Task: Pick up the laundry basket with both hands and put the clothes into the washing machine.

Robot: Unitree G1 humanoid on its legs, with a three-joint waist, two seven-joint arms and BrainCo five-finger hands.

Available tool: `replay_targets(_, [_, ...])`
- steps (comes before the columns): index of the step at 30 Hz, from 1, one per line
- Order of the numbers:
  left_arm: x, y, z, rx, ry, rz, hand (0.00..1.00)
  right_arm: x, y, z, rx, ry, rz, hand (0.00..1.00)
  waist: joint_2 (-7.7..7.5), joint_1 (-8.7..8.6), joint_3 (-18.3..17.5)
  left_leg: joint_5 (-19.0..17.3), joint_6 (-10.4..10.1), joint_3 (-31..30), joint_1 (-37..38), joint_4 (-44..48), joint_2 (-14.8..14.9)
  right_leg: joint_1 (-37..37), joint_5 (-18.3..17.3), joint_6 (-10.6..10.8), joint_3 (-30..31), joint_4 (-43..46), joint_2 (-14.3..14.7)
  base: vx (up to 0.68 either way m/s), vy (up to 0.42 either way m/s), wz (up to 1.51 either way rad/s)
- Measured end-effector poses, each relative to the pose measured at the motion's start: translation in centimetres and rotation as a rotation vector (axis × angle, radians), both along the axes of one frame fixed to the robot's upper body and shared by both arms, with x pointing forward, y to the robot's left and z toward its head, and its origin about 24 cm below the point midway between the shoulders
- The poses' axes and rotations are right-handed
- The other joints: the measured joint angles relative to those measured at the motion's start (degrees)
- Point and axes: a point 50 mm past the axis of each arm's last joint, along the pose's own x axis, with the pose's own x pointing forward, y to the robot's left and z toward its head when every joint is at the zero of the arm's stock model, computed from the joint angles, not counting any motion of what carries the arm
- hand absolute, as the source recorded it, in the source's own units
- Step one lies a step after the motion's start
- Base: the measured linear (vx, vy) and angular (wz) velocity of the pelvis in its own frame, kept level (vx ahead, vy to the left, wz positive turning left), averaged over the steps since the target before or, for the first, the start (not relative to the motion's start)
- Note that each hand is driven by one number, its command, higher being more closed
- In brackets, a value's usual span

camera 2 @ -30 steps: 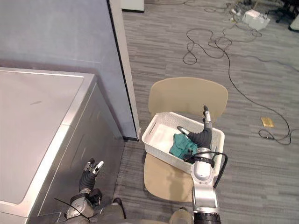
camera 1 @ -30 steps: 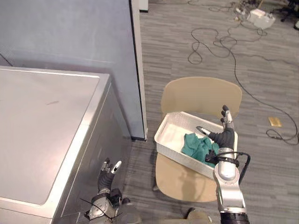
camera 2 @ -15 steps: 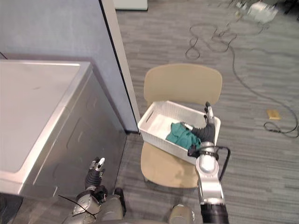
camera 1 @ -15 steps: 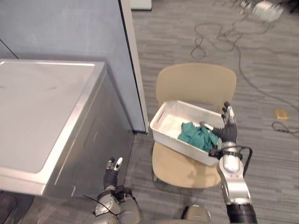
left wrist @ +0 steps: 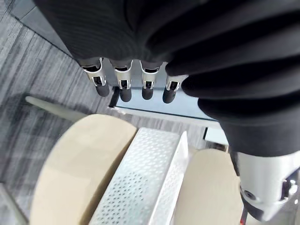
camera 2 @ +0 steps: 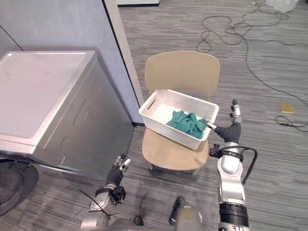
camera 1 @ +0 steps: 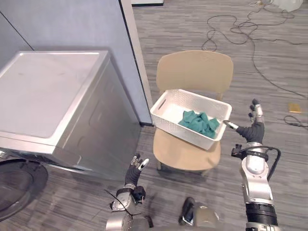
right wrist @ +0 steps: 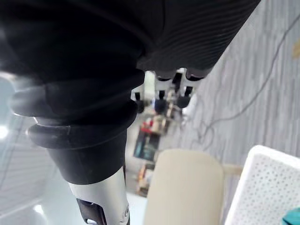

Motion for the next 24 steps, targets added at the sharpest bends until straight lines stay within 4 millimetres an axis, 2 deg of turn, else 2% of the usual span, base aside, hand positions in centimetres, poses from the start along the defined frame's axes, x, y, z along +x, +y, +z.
replay_targets(1, [-0.3,0.4,-0.3,0.016,0.018,0.005,0.00,-0.2,0.0,-0.3,-0.002,0.014,-0.001,0.00,0.69,-0.10,-0.55,0.15,0.37,1.03,-0.90,0.66,1.34,-0.14,1.27,1.64,2.44,-1.06,1.52,-0.24,0.030,-0.22])
replay_targets(2, [-0.4,0.5,-0.4,0.014,0.023,0.017,0.00,-0.4,0.0,-0.5,-0.004,0.020,-0.001,0.00,0.78,-0.36,-0.48,0.66,0.44,1.45,-1.08,0.73,1.67,-0.33,0.50,0.76,3.05,0.27,1.05,-0.23,0.003,-0.11])
replay_targets(3, [-0.5,1.1,-0.4,0.016,0.025,0.044,0.00,-0.5,-0.1,-0.7,-0.006,0.033,0.004,0.00,0.66,-0.20,-0.56,1.19,0.49,1.51,-1.29,0.73,1.78,-0.18,-1.36,0.03,3.37,4.48,-1.20,-0.14,-0.063,-0.05])
replay_targets(4, [-0.8,1.8,-0.6,0.023,0.036,0.070,0.00,-0.5,0.0,-0.9,-0.009,0.044,0.017,0.00,0.47,-0.07,-0.83,1.52,0.20,1.44,-1.59,0.75,1.95,0.31,-2.52,1.10,5.31,6.56,-3.21,-0.14,-0.094,-0.07])
replay_targets(5, [-0.9,2.2,-0.7,0.028,0.038,0.086,0.00,-0.5,0.1,-1.0,-0.012,0.050,0.025,0.00,0.20,0.07,-1.05,1.69,-0.07,1.23,-1.99,0.84,1.99,0.87,-3.09,1.64,6.82,6.79,-3.96,-0.08,-0.173,0.14])
replay_targets(6, [-1.0,3.0,-0.7,0.039,0.040,0.106,0.00,-0.4,0.2,-1.3,-0.020,0.070,0.041,0.00,-0.27,0.07,-1.57,2.33,-1.18,-0.56,-3.55,1.67,2.41,2.67,-5.05,4.23,10.64,5.00,-5.02,-0.03,-0.197,0.33])
replay_targets(7, [-1.0,3.1,-0.6,0.041,0.037,0.109,0.00,-0.4,0.0,-1.4,-0.025,0.080,0.043,0.00,-0.43,-0.01,-1.66,2.64,-1.74,-1.40,-4.49,2.16,2.71,3.41,-5.67,5.32,11.38,3.74,-4.66,-0.04,-0.344,0.52])
replay_targets(8, [-0.9,3.1,-0.6,0.041,0.036,0.107,0.00,-0.4,-0.3,-1.6,-0.045,0.103,0.050,0.00,-0.30,0.15,-1.83,3.23,-2.72,-2.87,-5.69,2.55,3.41,3.62,-6.46,5.91,11.00,2.93,-3.59,-0.04,-0.292,0.38])
replay_targets(9, [-1.2,2.7,-0.8,0.027,0.046,0.107,0.00,-0.4,-0.9,-1.9,-0.073,0.144,0.060,0.00,0.65,1.19,-2.45,4.45,-4.20,-3.52,-6.17,2.19,4.87,3.60,-6.42,5.45,10.25,2.26,-1.94,-0.03,-0.315,0.24])
replay_targets(11, [-1.8,2.1,-1.1,0.007,0.071,0.103,0.00,0.2,-1.5,-1.9,-0.132,0.193,0.091,0.00,0.72,2.58,-3.11,5.76,-5.56,-3.22,-5.47,0.18,6.64,3.90,-6.67,4.96,9.06,1.40,-0.28,-0.01,-0.179,-0.08])
replay_targets(13, [-2.9,2.8,-1.5,0.011,0.100,0.135,0.00,2.2,-0.7,-1.5,-0.245,0.236,0.181,0.00,0.54,3.30,-4.45,7.80,-6.58,-1.41,-3.76,-2.66,8.80,3.88,-7.16,5.24,9.30,-0.66,2.23,0.00,-0.186,-0.34])
replay_targets(14, [-3.3,3.3,-1.7,0.009,0.113,0.157,0.00,3.3,0.2,-1.0,-0.296,0.237,0.236,0.00,0.78,3.57,-4.84,8.11,-6.68,-0.63,-3.21,-3.00,10.08,4.08,-6.81,4.63,9.65,-1.57,3.71,0.02,-0.205,-0.49])
replay_targets(16, [-4.2,4.0,-2.1,0.002,0.139,0.195,0.00,5.5,3.0,0.6,-0.408,0.212,0.372,0.00,0.32,4.65,-5.27,8.97,-5.18,-0.25,-4.81,0.67,13.56,5.31,-4.99,2.45,10.15,-5.57,7.61,0.03,-0.179,-0.46])
replay_targets(17, [-4.7,4.5,-2.2,-0.002,0.150,0.212,0.00,6.5,4.2,1.1,-0.439,0.207,0.425,0.00,-0.65,5.27,-5.28,10.11,-2.46,-0.86,-6.95,5.27,14.61,7.09,-3.38,1.29,10.39,-8.10,9.05,0.06,-0.152,-0.23])
replay_targets(18, [-4.8,4.5,-2.3,-0.010,0.153,0.217,0.00,7.0,4.7,1.3,-0.451,0.205,0.444,0.00,-1.06,5.85,-5.18,10.95,-1.14,-1.79,-8.15,7.99,14.93,8.03,-2.67,0.80,10.49,-9.20,9.42,0.12,-0.197,-0.15])
replay_targets(19, [-4.9,4.1,-2.3,-0.021,0.157,0.216,0.00,7.9,5.7,1.9,-0.473,0.198,0.471,0.00,-1.89,6.63,-4.56,11.66,1.28,-4.26,-11.86,14.78,14.74,10.15,-1.84,0.21,11.03,-10.92,9.33,0.13,-0.134,-0.16])
replay_targets(20, [-5.2,3.5,-2.5,-0.039,0.167,0.207,0.00,8.6,6.7,2.3,-0.500,0.194,0.503,0.00,-2.70,7.88,-4.10,9.58,0.26,-7.03,-13.23,16.89,12.33,11.55,-1.26,0.31,11.72,-12.15,8.49,0.10,-0.095,-0.16])
replay_targets(21, [-5.2,3.2,-2.5,-0.047,0.168,0.201,0.00,9.0,7.1,2.7,-0.515,0.191,0.518,0.00,-2.70,8.09,-4.08,8.76,-0.50,-8.39,-13.75,16.26,10.83,12.14,-1.05,0.50,11.79,-12.74,8.01,0.08,-0.006,-0.06])
replay_targets(22, [-5.3,2.7,-2.5,-0.060,0.168,0.177,0.00,9.8,7.6,3.3,-0.543,0.190,0.537,0.00,-2.89,8.20,-3.82,8.39,-0.92,-9.87,-14.67,12.48,7.75,12.79,-0.67,0.92,11.55,-13.85,7.13,0.06,0.047,0.06])
replay_targets(23, [-5.3,2.5,-2.5,-0.065,0.166,0.171,0.00,10.1,7.7,3.6,-0.551,0.191,0.537,0.00,-2.57,8.39,-3.88,8.44,-0.96,-10.17,-14.62,9.65,6.65,12.94,-0.40,1.34,11.49,-14.24,6.89,0.09,0.116,0.07])
replay_targets(24, [-5.2,2.3,-2.4,-0.073,0.161,0.167,0.00,10.8,7.7,4.2,-0.564,0.191,0.529,0.00,-1.46,9.25,-4.07,9.74,-1.10,-10.13,-14.13,3.52,4.99,12.84,-0.14,1.84,11.18,-14.72,7.00,0.09,0.183,-0.03])
